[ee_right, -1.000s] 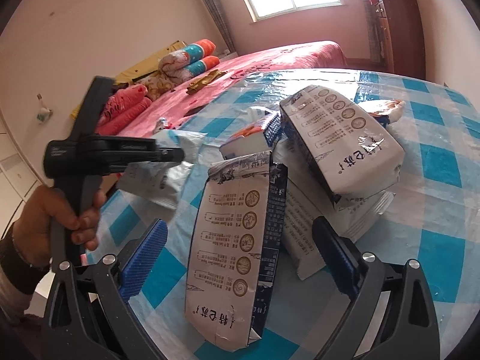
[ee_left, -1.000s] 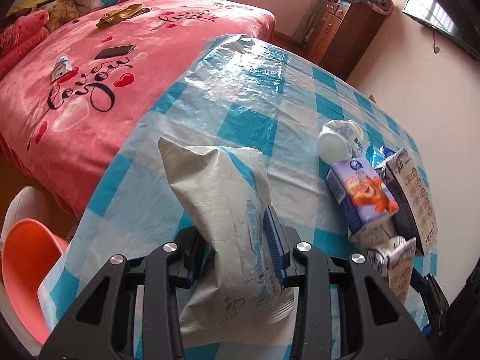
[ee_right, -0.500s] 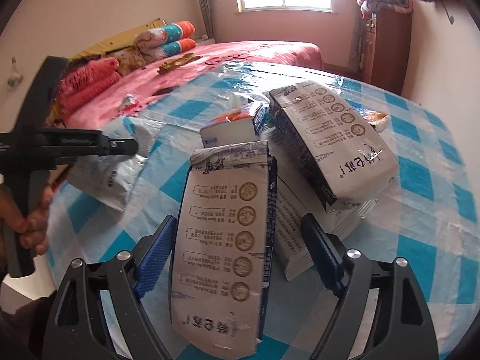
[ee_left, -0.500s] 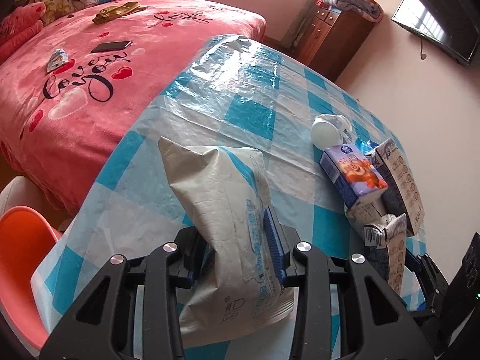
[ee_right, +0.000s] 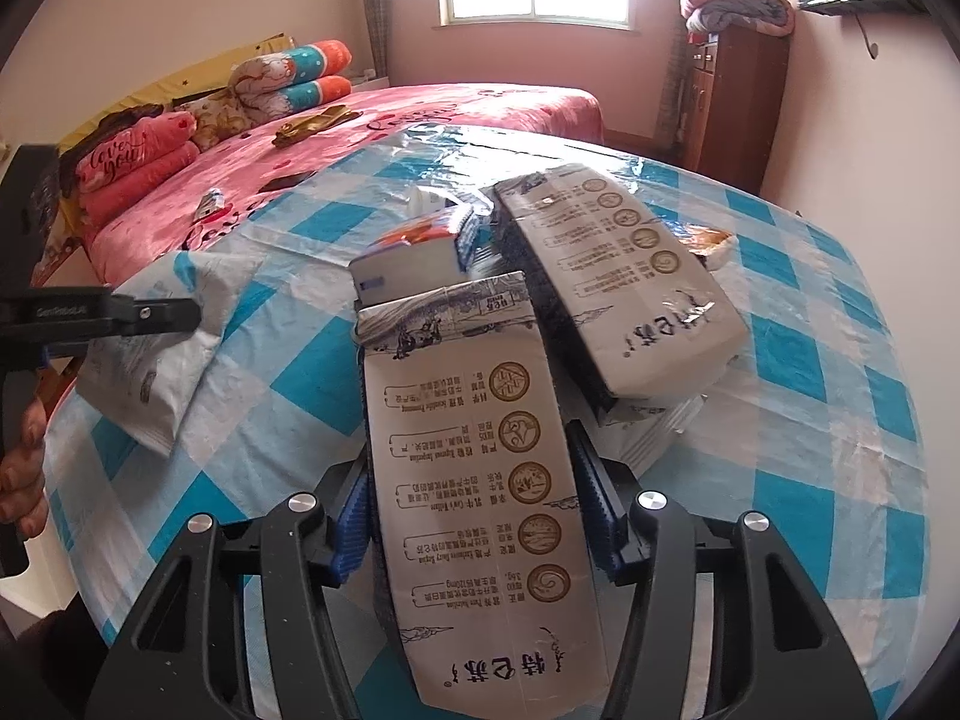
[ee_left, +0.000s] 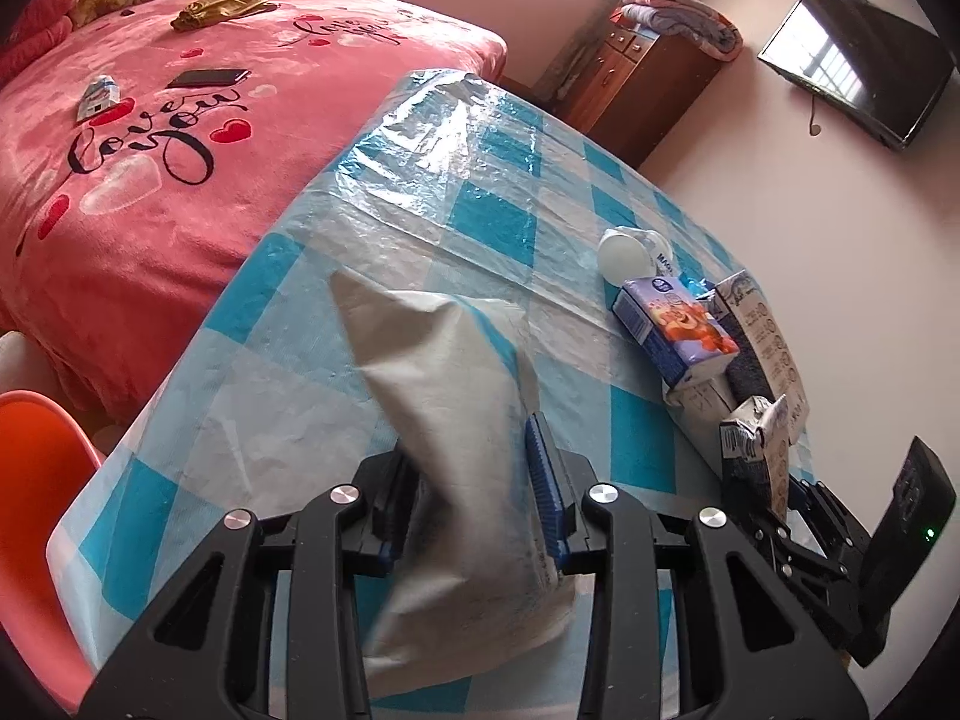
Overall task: Collect trash
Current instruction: 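Carry the wet-wipe pack in the left tool over the orange bucket while the right tool carries the snack bag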
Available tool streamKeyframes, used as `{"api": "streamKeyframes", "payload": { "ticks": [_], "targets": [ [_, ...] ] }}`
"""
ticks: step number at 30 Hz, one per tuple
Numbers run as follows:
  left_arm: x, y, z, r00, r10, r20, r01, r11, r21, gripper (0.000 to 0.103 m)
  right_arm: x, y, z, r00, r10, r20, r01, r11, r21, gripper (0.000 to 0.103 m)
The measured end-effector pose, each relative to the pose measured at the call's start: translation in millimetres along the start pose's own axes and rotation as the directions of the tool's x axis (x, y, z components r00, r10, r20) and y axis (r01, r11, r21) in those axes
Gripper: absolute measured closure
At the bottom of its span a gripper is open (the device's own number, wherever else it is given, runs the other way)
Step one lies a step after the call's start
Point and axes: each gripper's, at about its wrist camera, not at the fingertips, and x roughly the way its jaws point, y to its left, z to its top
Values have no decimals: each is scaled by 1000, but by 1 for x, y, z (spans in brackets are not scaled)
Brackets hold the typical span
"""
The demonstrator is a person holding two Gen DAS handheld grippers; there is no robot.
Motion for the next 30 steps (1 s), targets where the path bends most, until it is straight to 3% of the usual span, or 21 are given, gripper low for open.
{"api": "streamKeyframes", "payload": {
  "ticks": [9, 17, 23, 30],
  "targets": [
    [-7, 12, -8, 997, -75, -4, 75, 997, -10, 67, -14, -20, -4, 997, 77, -2, -76, 987, 140, 46],
    [-26, 20, -7, 988, -150, 30, 150, 989, -13, 67, -24, -10, 5, 981, 193, -11, -186, 957, 224, 46],
    [-53, 41, -4, 985, -156, 78, 159, 987, -34, 67, -20, 13, 22, 945, 326, -16, -309, 909, 279, 46],
    [-93, 85, -9, 985, -101, 141, 114, 990, -88, 67, -12, 62, 43, 889, 455, -46, -430, 865, 257, 46]
  ]
}}
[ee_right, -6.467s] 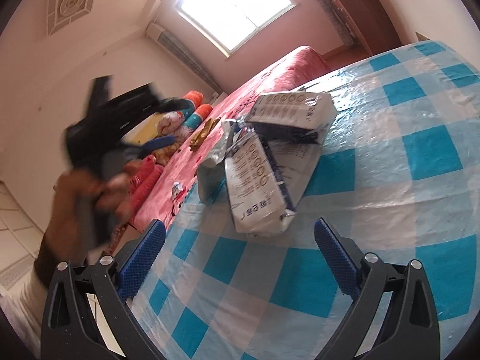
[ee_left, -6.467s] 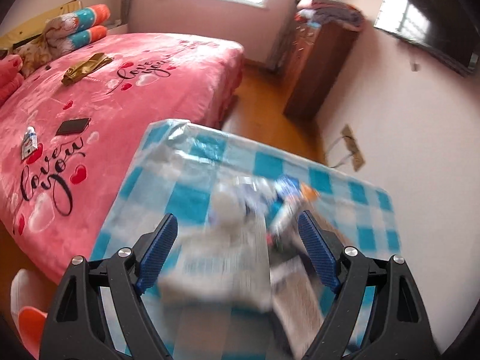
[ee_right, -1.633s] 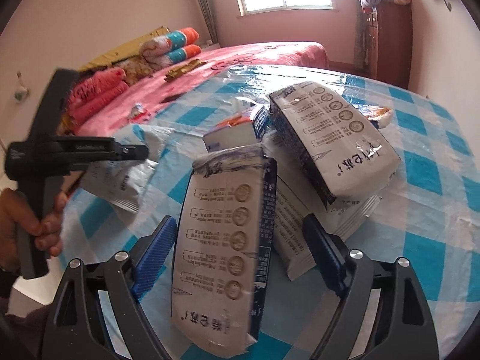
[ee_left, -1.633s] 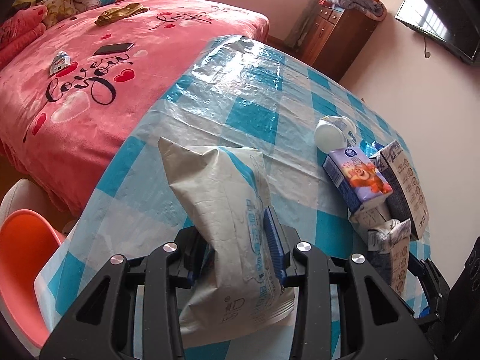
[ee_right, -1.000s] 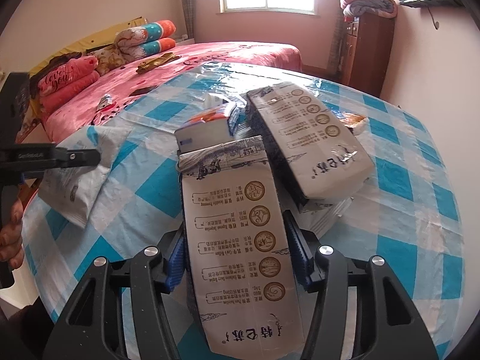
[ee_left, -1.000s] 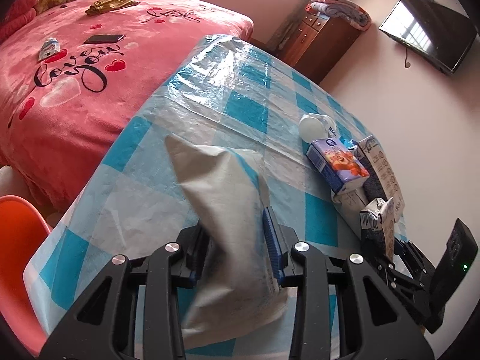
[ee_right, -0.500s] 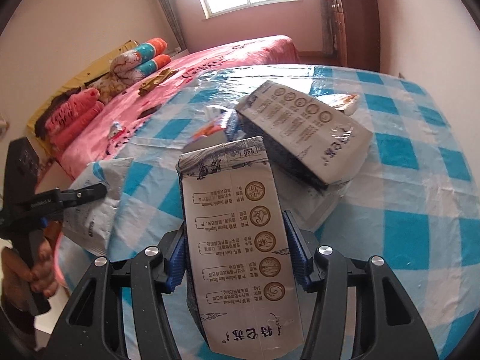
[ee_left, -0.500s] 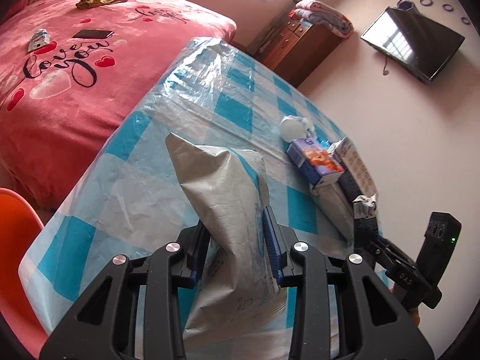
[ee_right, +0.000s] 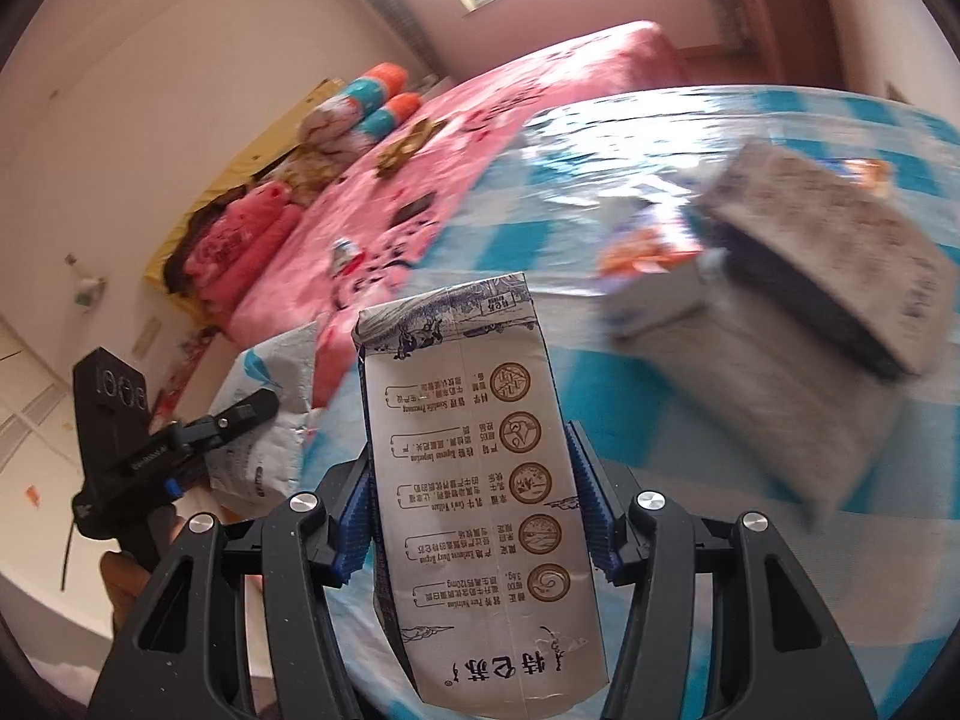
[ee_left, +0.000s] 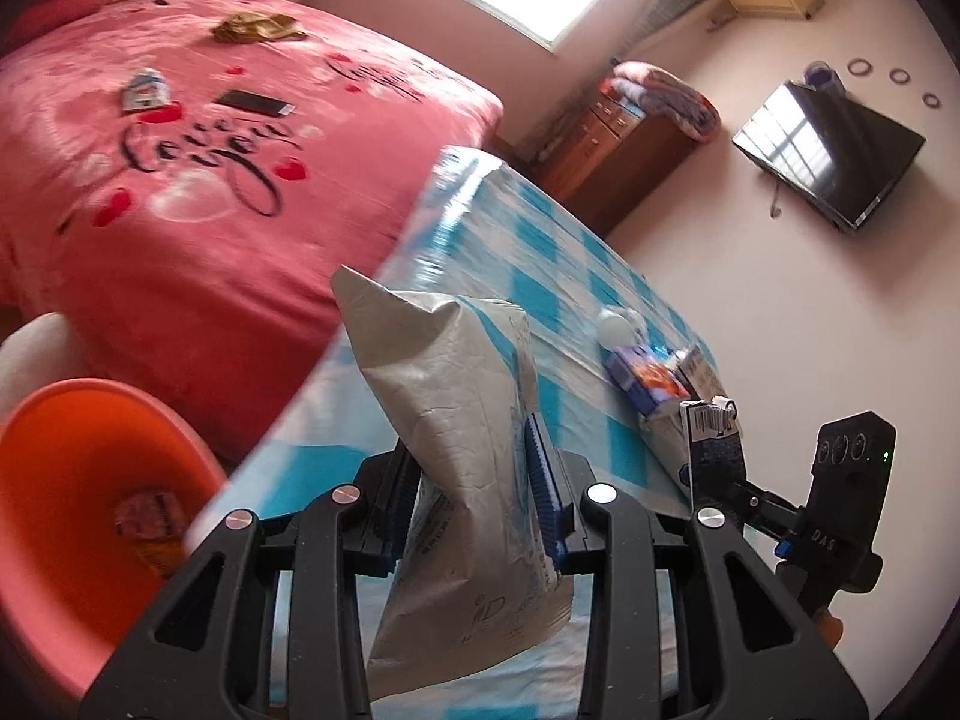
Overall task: Collect trash
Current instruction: 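Carry the wet-wipe pack in the left tool over the orange bucket while the right tool carries the snack bag, then open the left tool over the bucket while the right tool opens over it too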
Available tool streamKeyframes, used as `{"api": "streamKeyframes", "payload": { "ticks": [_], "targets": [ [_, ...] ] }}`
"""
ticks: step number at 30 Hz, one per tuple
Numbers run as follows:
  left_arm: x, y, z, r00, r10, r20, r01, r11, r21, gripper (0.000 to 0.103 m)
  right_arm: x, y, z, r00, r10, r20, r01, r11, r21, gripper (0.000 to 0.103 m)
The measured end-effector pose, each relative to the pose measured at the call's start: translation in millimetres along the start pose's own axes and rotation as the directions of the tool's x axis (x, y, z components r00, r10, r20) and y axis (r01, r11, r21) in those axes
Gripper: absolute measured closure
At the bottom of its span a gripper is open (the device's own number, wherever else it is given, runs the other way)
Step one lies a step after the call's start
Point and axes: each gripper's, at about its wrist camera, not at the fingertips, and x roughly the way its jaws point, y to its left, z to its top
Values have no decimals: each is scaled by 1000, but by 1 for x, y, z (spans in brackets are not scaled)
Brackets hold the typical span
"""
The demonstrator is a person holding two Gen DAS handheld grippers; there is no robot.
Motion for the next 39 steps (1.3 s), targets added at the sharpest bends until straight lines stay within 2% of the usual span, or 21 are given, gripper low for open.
{"api": "streamKeyframes", "payload": {
  "ticks": [7, 11, 15, 20, 25, 26, 27, 28, 29, 31, 34, 39],
  "targets": [
    [-43, 47, -3, 995, 95, 44, -92, 994, -56, 67, 38, 60, 10, 991, 96, -98, -104, 991, -81, 46],
    [-62, 82, -10, 985, 163, 53, -157, 982, -105, 67, 62, 108, 13, 971, 161, -178, -187, 972, -140, 46],
    [-69, 113, -19, 976, 214, 37, -206, 967, -149, 67, 90, 155, 13, 951, 190, -244, -243, 947, -210, 46],
    [-71, 144, -32, 966, 259, 15, -251, 947, -199, 67, 124, 207, 5, 927, 208, -313, -299, 912, -279, 46],
    [-67, 170, -43, 956, 294, -11, -288, 925, -250, 66, 158, 236, -9, 909, 195, -367, -317, 896, -310, 44],
    [-67, 173, -45, 953, 304, -13, -297, 920, -257, 65, 166, 241, -12, 909, 184, -375, -313, 894, -320, 39],
    [-66, 178, -47, 947, 320, -23, -314, 911, -267, 55, 172, 243, -14, 911, 172, -376, -304, 895, -326, 33],
    [-65, 180, -48, 944, 330, -31, -326, 905, -272, 40, 177, 244, -15, 914, 161, -371, -291, 898, -329, 24],
    [-66, 182, -50, 937, 347, -39, -344, 897, -278, 34, 176, 241, -17, 918, 156, -366, -284, 900, -330, 23],
    [-68, 185, -50, 918, 395, -37, -390, 880, -270, 27, 172, 237, -19, 924, 158, -348, -279, 901, -331, 22],
    [-71, 183, -49, 911, 413, -23, -404, 879, -254, 23, 161, 228, -19, 943, 136, -303, -244, 904, -352, 16],
    [-77, 171, -45, 908, 414, 58, -394, 894, -215, 21, 139, 208, -13, 968, 118, -223, -192, 917, -348, 14]
  ]
}}
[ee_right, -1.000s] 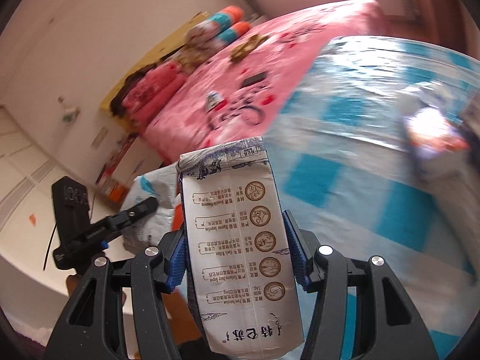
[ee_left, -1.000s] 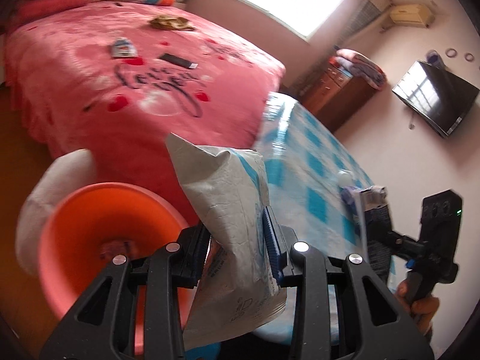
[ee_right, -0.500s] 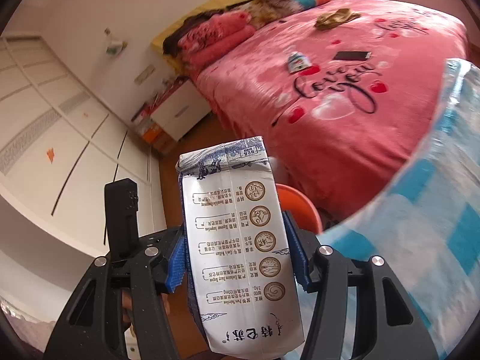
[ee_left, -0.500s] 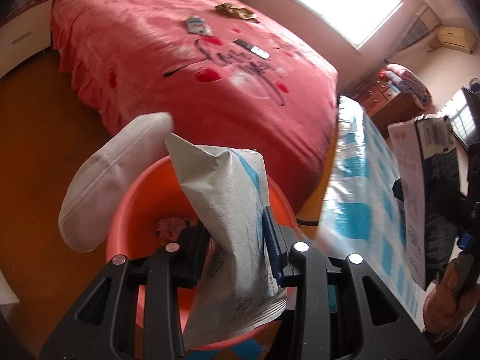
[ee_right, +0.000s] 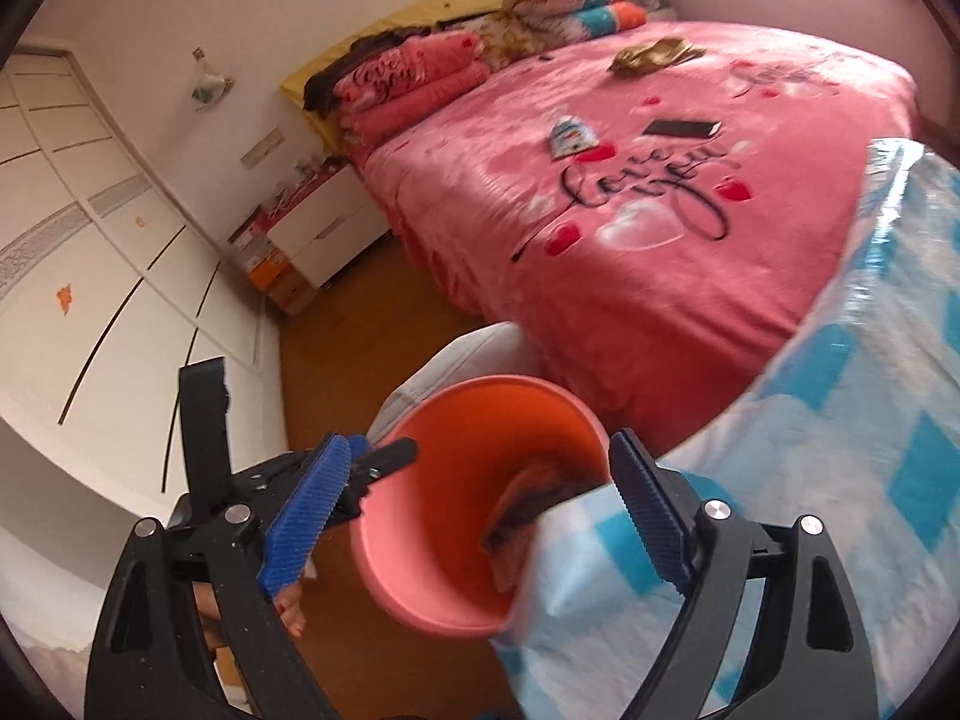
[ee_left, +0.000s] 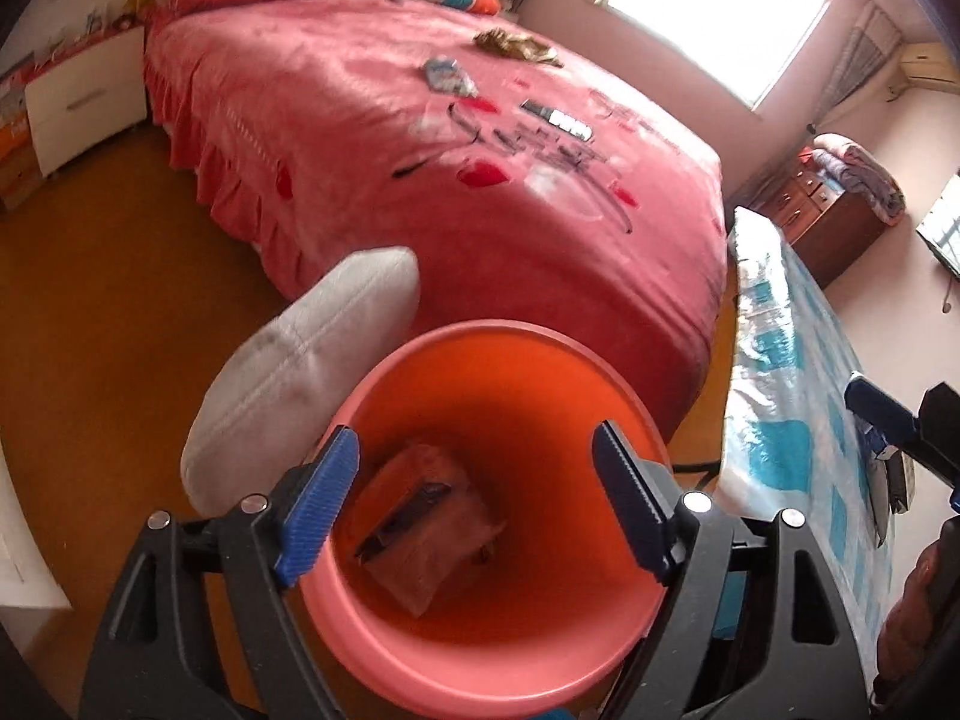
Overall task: Collect trash
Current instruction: 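Open the left tool over the bucket while the right tool opens over it too, then move both open tools back over the pile of trash on the table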
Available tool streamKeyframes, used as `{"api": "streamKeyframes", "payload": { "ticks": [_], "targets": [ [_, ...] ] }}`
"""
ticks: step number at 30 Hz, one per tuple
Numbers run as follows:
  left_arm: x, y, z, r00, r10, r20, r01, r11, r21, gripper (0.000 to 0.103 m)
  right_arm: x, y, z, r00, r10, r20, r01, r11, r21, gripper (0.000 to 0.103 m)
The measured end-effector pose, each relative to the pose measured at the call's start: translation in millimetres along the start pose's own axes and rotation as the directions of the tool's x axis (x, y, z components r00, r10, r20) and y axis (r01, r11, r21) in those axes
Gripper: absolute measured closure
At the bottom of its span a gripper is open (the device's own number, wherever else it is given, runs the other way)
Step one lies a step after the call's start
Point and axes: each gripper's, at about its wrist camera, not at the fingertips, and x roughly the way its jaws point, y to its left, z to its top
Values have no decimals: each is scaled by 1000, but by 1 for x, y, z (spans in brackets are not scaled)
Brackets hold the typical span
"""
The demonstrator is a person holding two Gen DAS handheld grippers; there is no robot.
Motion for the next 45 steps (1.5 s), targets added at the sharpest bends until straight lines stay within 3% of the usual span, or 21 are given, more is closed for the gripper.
{"api": "streamKeyframes", "payload": {
  "ticks": [8, 14, 24, 31, 40, 45],
  "targets": [
    [-20, -27, 1, 986, -92, 138, 84, 994, 65, 18, -32, -33, -10, 996, -49, 74, 43, 995, 85, 13],
    [-31, -56, 0, 977, -121, 175, 92, 982, 164, 17, -47, -43, -22, 992, -88, 95, 77, 991, 114, 13],
    [-43, -108, 0, 979, -126, 158, 71, 948, 310, 17, -97, -64, -41, 970, -149, 191, 111, 974, 197, 10],
    [-45, -148, -11, 983, -128, 128, 68, 917, 394, 17, -127, -84, -57, 959, -189, 213, 137, 961, 239, 10],
    [-44, -199, -32, 980, -184, 75, 129, 876, 464, 17, -169, -113, -90, 930, -277, 244, 203, 936, 289, 10],
    [-38, -233, -47, 974, -225, 33, 177, 839, 514, 17, -188, -136, -115, 915, -326, 240, 237, 912, 334, 10]
  ]
}}
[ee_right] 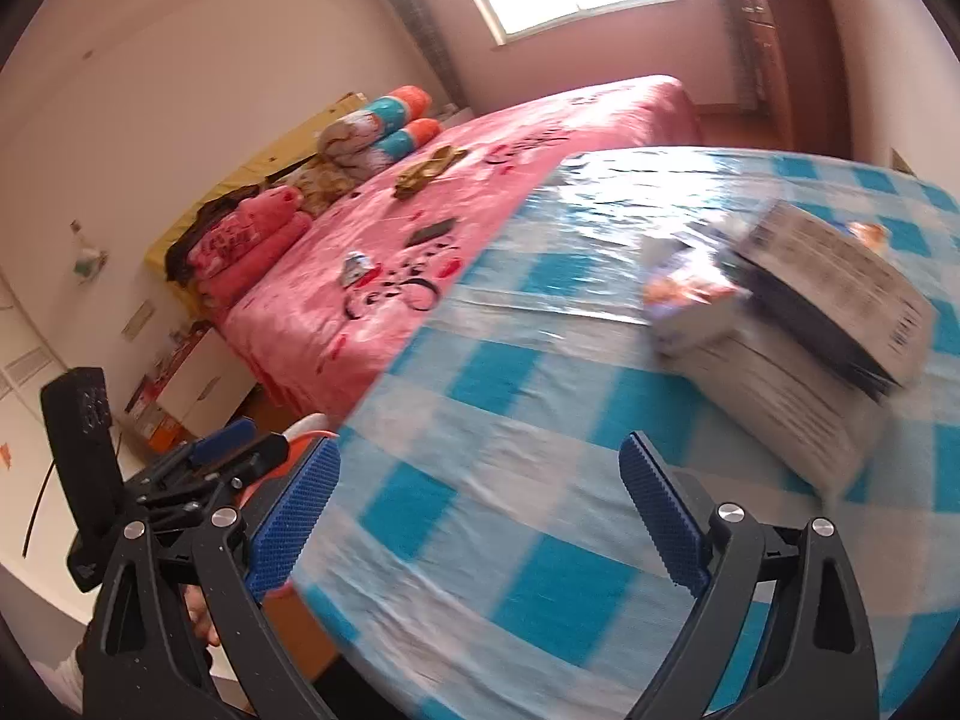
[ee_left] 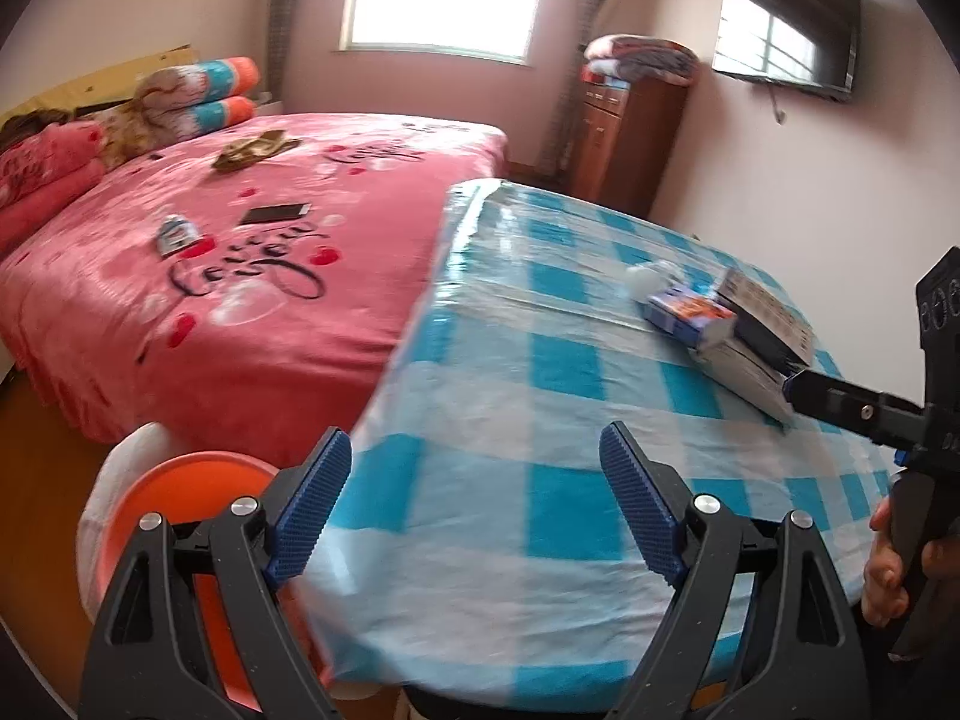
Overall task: Collect trash
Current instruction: 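Move both open tools back over the pile of trash on the table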
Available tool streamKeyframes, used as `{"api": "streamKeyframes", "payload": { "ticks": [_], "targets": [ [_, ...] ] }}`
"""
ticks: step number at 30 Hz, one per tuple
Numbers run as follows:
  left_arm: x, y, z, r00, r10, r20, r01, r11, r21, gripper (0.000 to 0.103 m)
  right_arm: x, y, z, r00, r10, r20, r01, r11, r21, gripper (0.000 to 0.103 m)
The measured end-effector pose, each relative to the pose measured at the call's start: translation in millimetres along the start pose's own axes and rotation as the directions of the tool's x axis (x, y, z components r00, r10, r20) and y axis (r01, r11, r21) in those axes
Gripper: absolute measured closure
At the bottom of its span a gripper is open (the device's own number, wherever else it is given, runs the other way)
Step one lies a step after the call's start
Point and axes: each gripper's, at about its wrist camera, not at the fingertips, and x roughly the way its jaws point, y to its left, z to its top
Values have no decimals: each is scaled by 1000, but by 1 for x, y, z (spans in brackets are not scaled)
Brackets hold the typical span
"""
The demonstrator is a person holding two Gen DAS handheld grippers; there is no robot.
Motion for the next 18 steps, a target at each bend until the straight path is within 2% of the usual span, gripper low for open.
{"api": "streamKeyframes", "payload": {
  "ticks": [4, 12, 18],
  "targets": [
    [12, -31, 3, 998, -56, -22, 57, 997, 52, 17, -14, -39, -7, 999, -50, 13, 49, 996, 68, 10],
    [38, -84, 14, 990, -125, -65, 133, 981, 143, 17, -42, -110, -7, 991, -124, 50, 112, 974, 195, 10],
    [66, -115, 29, 973, -196, -123, 212, 969, 131, 17, -56, -143, -4, 984, -167, 67, 148, 963, 225, 10]
  ]
}}
